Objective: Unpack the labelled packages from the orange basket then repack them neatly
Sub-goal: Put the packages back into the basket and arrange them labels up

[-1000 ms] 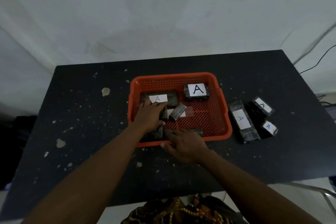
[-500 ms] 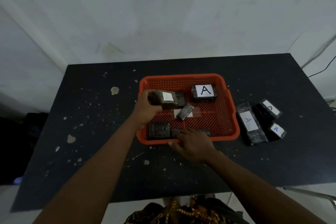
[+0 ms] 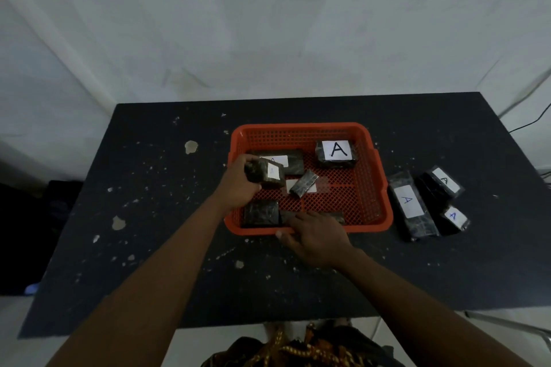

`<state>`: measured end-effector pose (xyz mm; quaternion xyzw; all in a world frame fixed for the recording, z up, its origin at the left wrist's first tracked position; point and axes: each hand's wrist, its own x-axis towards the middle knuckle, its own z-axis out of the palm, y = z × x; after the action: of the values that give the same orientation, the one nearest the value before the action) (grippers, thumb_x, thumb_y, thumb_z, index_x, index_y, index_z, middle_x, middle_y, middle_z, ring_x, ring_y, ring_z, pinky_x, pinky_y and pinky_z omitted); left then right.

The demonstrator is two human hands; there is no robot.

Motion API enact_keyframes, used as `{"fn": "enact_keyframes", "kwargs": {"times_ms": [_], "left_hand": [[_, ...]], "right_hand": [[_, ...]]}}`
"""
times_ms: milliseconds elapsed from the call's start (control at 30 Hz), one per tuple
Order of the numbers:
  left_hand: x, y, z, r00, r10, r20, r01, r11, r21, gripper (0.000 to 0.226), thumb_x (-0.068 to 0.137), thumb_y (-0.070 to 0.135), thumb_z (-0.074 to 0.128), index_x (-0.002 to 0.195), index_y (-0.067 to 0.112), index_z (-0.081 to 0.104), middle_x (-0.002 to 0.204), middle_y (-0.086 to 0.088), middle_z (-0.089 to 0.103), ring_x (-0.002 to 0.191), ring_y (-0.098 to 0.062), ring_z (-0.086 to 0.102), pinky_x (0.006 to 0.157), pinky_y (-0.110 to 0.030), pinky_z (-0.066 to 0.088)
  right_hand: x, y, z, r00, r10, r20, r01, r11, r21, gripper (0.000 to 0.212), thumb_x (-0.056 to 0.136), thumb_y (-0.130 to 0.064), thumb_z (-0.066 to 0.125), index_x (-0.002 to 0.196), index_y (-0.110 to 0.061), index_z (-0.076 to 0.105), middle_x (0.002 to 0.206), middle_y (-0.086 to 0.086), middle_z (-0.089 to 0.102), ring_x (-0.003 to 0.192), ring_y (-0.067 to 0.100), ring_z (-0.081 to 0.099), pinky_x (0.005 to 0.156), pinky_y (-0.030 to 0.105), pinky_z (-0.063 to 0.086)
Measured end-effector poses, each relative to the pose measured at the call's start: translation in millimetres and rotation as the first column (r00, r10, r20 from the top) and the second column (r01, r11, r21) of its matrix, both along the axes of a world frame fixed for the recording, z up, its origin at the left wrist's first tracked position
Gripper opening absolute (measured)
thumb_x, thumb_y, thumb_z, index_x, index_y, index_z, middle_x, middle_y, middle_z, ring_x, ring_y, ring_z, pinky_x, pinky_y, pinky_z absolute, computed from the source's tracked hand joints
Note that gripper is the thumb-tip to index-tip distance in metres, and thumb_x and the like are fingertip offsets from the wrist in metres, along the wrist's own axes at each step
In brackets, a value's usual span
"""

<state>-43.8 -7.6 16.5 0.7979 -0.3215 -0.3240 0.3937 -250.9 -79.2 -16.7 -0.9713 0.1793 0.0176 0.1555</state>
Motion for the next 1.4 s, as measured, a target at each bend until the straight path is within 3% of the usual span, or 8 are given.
{"fn": "enact_keyframes", "kwargs": {"times_ms": [233, 333, 400, 733, 933, 1100, 1300, 1400], "left_hand": [[-10.3, -17.7, -8.0, 0.897, -0.267, 0.353, 0.135, 0.924, 0.356, 0.07, 0.083, 0.005, 0.069, 0.143, 0.01, 0.034, 0.148, -0.015, 0.036, 0.137, -0.033, 0.035, 0.111, -0.041, 0.032], [-9.3, -21.3, -7.1, 0.668, -0.38, 0.64, 0.101, 0.899, 0.427, 0.07, 0.078, 0.022, 0.074, 0.139, 0.011, 0.041, 0.148, -0.012, 0.033, 0.137, -0.033, 0.027, 0.116, -0.045, 0.022], [-8.4, -22.5, -5.6, 0.601, -0.417, 0.682, 0.106, 0.887, 0.449, 0.074, 0.077, 0.028, 0.075, 0.14, 0.013, 0.039, 0.143, -0.01, 0.04, 0.133, -0.031, 0.031, 0.115, -0.048, 0.022], [-3.6, -24.0, -4.3, 0.681, -0.441, 0.585, 0.166, 0.87, 0.464, 0.059, 0.08, 0.014, 0.069, 0.133, 0.013, 0.043, 0.135, -0.009, 0.051, 0.13, -0.027, 0.044, 0.115, -0.054, 0.021], [-3.3, -26.6, -6.0, 0.632, -0.522, 0.573, 0.184, 0.819, 0.543, 0.083, 0.076, 0.032, 0.075, 0.147, 0.019, 0.034, 0.148, -0.009, 0.037, 0.14, -0.029, 0.03, 0.118, -0.056, 0.009], [-2.6, -25.4, -12.8, 0.609, -0.504, 0.613, 0.17, 0.837, 0.52, 0.056, 0.084, 0.041, 0.066, 0.136, 0.024, 0.053, 0.144, -0.004, 0.044, 0.135, -0.027, 0.035, 0.115, -0.052, 0.012], [1.1, -16.8, -13.4, 0.655, -0.414, 0.632, 0.18, 0.898, 0.402, 0.062, 0.083, 0.045, 0.069, 0.138, 0.024, 0.05, 0.141, -0.003, 0.048, 0.131, -0.025, 0.038, 0.111, -0.047, 0.021], [-3.0, -1.8, -13.7, 0.742, -0.147, 0.654, 0.104, 0.989, 0.104, 0.057, 0.086, 0.039, 0.066, 0.137, 0.022, 0.048, 0.139, -0.003, 0.045, 0.131, -0.024, 0.034, 0.107, -0.045, 0.027]], "right_hand": [[1.5, -1.1, -1.2, 0.999, -0.007, -0.031, 0.008, 0.999, 0.039, 0.063, 0.091, -0.07, 0.016, 0.115, -0.026, 0.055, 0.102, -0.002, 0.062, 0.093, 0.015, 0.057, 0.07, 0.03, 0.038], [1.9, -0.9, -0.2, 1.0, -0.001, -0.028, 0.002, 0.999, 0.035, 0.065, 0.091, -0.069, 0.016, 0.118, -0.024, 0.054, 0.106, -0.001, 0.063, 0.095, 0.017, 0.058, 0.071, 0.03, 0.037], [2.2, -1.3, 0.5, 0.999, 0.002, -0.039, 0.0, 0.999, 0.04, 0.068, 0.09, -0.069, 0.015, 0.122, -0.022, 0.053, 0.11, 0.001, 0.063, 0.099, 0.018, 0.057, 0.073, 0.031, 0.037], [3.0, -1.7, -1.4, 0.998, 0.009, -0.069, -0.008, 1.0, 0.023, 0.075, 0.089, -0.071, 0.011, 0.125, -0.021, 0.054, 0.117, 0.002, 0.063, 0.103, 0.02, 0.057, 0.077, 0.033, 0.04], [2.2, -1.8, 2.7, 0.998, 0.025, -0.063, -0.023, 0.999, 0.032, 0.072, 0.09, -0.068, 0.012, 0.124, -0.02, 0.054, 0.115, 0.002, 0.063, 0.102, 0.019, 0.057, 0.077, 0.032, 0.04], [2.1, -1.3, 4.1, 0.998, 0.038, -0.048, -0.037, 0.999, 0.022, 0.072, 0.09, -0.068, 0.013, 0.122, -0.02, 0.055, 0.111, 0.003, 0.064, 0.099, 0.019, 0.057, 0.075, 0.03, 0.037], [7.7, -3.7, 10.6, 0.996, -0.036, -0.085, 0.054, 0.974, 0.219, 0.061, 0.087, -0.073, 0.023, 0.112, -0.029, 0.057, 0.096, -0.002, 0.066, 0.087, 0.015, 0.06, 0.071, 0.03, 0.04], [23.7, -9.9, 11.4, 0.964, -0.232, -0.126, 0.264, 0.87, 0.417, 0.053, 0.085, -0.07, 0.035, 0.088, -0.024, 0.062, 0.078, -0.003, 0.064, 0.071, 0.013, 0.06, 0.063, 0.031, 0.046]]}}
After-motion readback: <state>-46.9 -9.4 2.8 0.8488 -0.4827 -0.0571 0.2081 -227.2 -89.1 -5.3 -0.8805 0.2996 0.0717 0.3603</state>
